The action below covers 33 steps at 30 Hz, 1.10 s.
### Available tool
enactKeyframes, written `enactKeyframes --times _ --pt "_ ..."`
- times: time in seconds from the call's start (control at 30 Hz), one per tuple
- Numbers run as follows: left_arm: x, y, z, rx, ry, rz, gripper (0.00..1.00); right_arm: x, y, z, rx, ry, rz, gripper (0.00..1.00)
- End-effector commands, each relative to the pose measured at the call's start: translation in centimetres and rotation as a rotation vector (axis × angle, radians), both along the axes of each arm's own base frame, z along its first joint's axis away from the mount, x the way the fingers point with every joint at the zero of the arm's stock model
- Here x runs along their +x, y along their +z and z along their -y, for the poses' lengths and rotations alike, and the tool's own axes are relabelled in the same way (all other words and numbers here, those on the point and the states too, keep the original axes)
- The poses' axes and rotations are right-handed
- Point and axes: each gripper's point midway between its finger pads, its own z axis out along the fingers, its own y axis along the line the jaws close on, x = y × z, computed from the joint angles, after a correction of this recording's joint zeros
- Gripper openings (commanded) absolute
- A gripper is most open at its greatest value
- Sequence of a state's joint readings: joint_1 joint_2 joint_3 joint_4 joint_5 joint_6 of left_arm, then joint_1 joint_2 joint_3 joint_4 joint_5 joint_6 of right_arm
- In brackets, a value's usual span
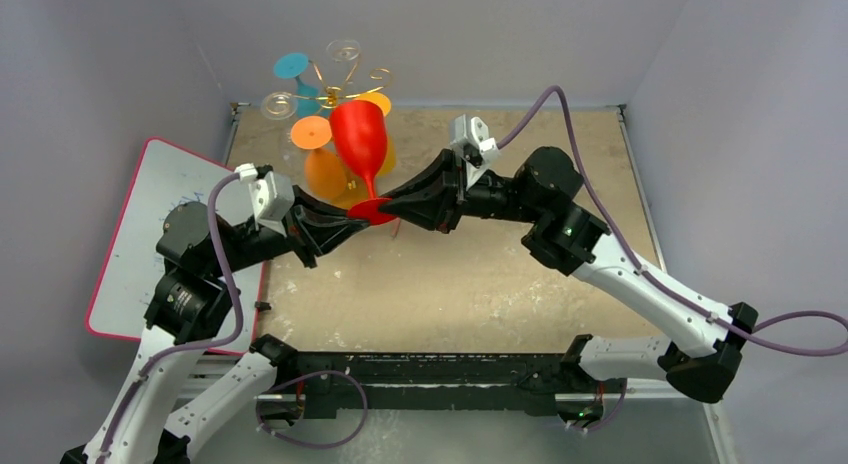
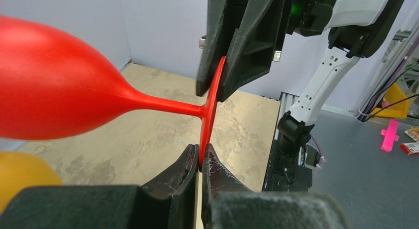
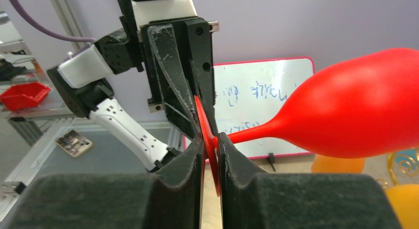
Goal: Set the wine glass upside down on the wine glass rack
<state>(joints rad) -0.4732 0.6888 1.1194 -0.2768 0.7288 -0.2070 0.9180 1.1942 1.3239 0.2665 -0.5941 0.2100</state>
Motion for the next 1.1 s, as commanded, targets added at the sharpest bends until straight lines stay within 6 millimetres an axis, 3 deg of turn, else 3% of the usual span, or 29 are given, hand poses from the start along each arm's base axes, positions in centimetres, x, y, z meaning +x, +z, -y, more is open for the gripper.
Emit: enactKeyframes --times 0.0,0.03,0.13,0.3,0.4,0.53,0.67,0.8,1.07 --pt "-0.6 2.1 -0.2 -0.038 -0.008 0.055 0.0 -0.6 1.9 0.2 0.022 0.012 0.041 0.06" --pt "-0.6 1.9 -0.2 -0.03 -0.006 0.052 0.0 -0.6 2.0 0.3 0.028 0.005 0.039 0.0" --pt "-0.2 1.2 -0.5 -0.006 0.026 0.057 0.01 -0.5 2.2 0.7 0.045 -0.013 0.019 0.0" --pt "0.9 0.6 -1.7 0.027 0.127 0.069 0.44 0.4 3.1 2.0 0.072 -0.105 -0.045 0.0" --pt "1.4 -0.3 -2.2 0.062 0.173 0.063 0.59 2.3 3.0 2.9 0.068 -0.236 -0.093 0.0" --pt "2.6 -1.0 -2.9 0.062 0.251 0.011 0.68 5.1 3.4 4.2 0.07 -0.39 -0.123 0.0" --pt "3.7 -1.8 -3.9 0.046 0.348 -0.056 0.96 8.3 3.6 5.3 0.091 -0.489 -0.154 0.0" --pt "5.2 -3.1 -5.2 0.031 0.465 -0.113 1.0 12.4 3.8 6.5 0.114 -0.547 -0.194 0.0" --pt "6.7 -6.2 -6.8 0.047 0.597 -0.234 1.0 19.8 4.8 6.7 0.187 -0.613 -0.291 0.0"
